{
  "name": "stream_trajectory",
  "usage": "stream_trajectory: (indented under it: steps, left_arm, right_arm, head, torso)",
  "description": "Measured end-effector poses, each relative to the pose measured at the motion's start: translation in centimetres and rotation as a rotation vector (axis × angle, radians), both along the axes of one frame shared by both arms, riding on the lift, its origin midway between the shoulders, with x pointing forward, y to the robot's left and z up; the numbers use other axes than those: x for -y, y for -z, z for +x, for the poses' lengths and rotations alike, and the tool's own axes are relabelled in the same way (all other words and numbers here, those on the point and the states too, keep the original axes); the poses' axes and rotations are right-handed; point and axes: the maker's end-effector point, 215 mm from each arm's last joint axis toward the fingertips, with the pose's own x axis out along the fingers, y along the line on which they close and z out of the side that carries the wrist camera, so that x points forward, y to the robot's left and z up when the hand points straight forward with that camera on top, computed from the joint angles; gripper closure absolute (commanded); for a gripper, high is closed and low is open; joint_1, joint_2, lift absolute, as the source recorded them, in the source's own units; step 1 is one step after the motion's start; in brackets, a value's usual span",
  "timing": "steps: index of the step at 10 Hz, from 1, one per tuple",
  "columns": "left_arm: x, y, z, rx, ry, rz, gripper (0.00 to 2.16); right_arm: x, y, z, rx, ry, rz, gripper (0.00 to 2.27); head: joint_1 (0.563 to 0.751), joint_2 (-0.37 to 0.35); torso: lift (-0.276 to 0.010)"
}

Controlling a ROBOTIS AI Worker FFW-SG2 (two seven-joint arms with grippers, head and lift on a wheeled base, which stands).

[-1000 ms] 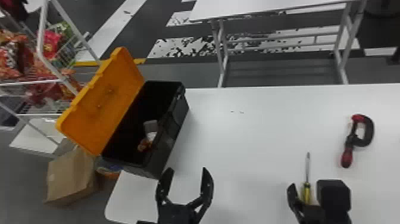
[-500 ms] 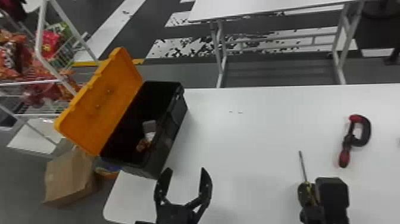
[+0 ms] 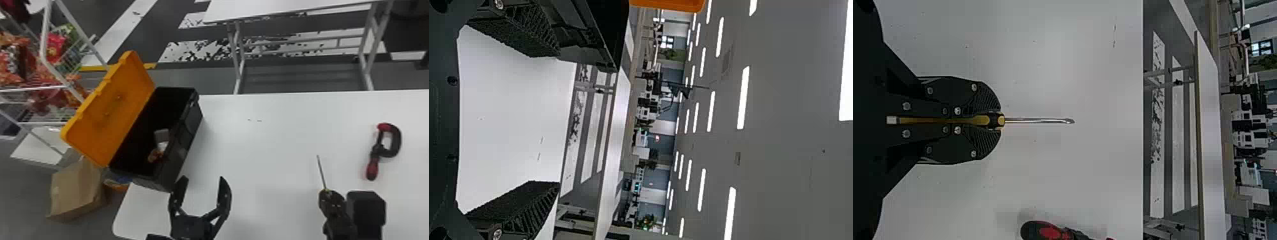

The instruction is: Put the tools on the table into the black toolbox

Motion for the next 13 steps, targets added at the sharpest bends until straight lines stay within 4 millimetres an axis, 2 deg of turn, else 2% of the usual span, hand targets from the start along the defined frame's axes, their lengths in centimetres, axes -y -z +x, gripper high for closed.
stream_trajectory:
  steps: [3,6,10,13]
  left_arm:
    - [3.0,-1.3,1.4,0.005,0.101,-0.011,0.07]
    - [5.0,-2.3,3.2,-0.005,0.189,-0.042,0.08]
    - [6.9,-0.9,5.0,-0.129,0.330,-0.208,0.08]
    - [7.4,0.0,5.8,-0.219,0.415,-0.360,0.10]
  right_arm:
    - [-1.2,-3.5,0.7,0.131,-0.060,0.092,2.25]
    - [-2.2,-5.5,0.3,0.224,-0.131,0.148,2.25]
    - [-4.9,-8.4,-0.4,0.363,-0.266,0.197,2.25]
    - [-7.1,-10.2,-1.8,0.452,-0.403,0.236,2.25]
  head:
    - [0.695,0.285]
    - [0.695,0.262]
    - [0.695,0.268]
    - [0.695,0.299]
  torso:
    - [-0.075]
    - [-0.075]
    - [-0.075]
    - [-0.075]
